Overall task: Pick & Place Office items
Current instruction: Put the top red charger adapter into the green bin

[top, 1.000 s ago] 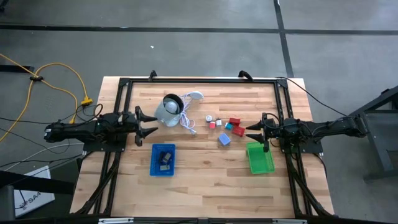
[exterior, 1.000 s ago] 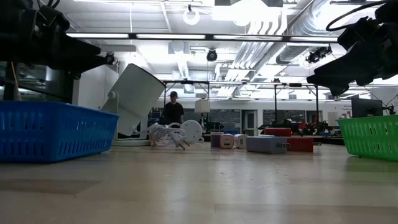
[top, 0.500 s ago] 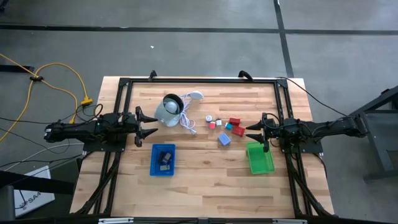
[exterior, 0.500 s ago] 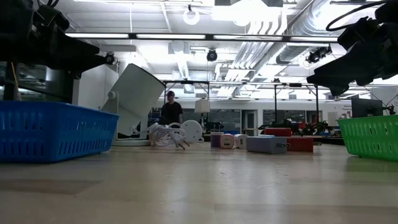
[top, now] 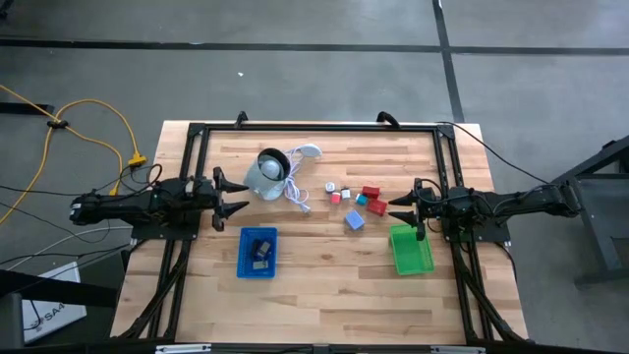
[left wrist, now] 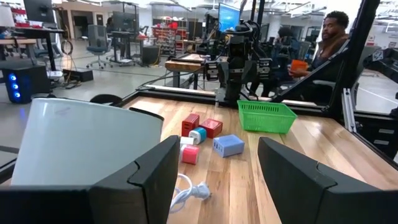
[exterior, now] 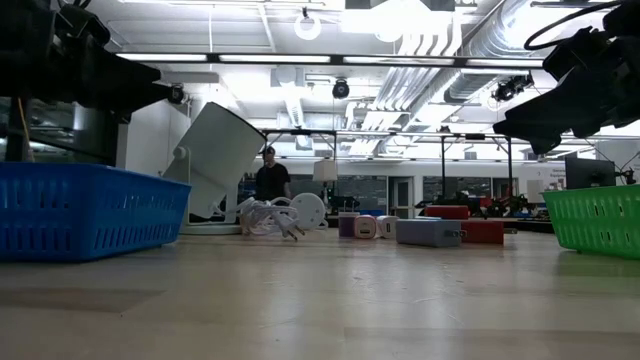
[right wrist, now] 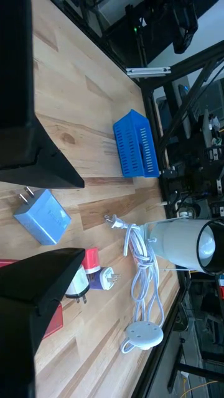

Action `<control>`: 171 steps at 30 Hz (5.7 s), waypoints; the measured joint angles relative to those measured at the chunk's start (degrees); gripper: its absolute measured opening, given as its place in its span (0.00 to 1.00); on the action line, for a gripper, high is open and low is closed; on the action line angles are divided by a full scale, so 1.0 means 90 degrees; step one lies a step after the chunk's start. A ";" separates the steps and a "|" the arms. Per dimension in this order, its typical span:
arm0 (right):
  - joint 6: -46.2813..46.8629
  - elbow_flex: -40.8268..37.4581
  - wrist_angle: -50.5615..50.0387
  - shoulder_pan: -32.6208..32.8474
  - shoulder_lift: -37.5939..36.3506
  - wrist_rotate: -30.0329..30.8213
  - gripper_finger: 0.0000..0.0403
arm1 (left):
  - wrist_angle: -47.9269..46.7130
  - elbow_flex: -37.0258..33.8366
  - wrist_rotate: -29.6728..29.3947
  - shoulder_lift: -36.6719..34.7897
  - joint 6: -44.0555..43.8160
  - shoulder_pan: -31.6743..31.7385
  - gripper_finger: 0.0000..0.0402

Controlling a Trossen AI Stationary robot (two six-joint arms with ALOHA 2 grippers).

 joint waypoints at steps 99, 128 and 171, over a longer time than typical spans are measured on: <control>-0.1735 0.6165 -0.4861 -0.2773 0.7086 -0.1170 0.38 | 0.0097 0.0000 0.0012 0.0003 0.0023 0.0000 0.53; -0.1836 0.6159 -0.4730 -0.2766 0.8342 -0.1139 0.38 | 0.0095 0.0000 0.0010 0.0003 0.0023 0.0002 0.53; -0.1715 0.5669 -0.3837 -0.2724 0.8910 -0.1150 0.38 | 0.0097 0.0000 0.0010 0.0003 0.0023 0.0000 0.53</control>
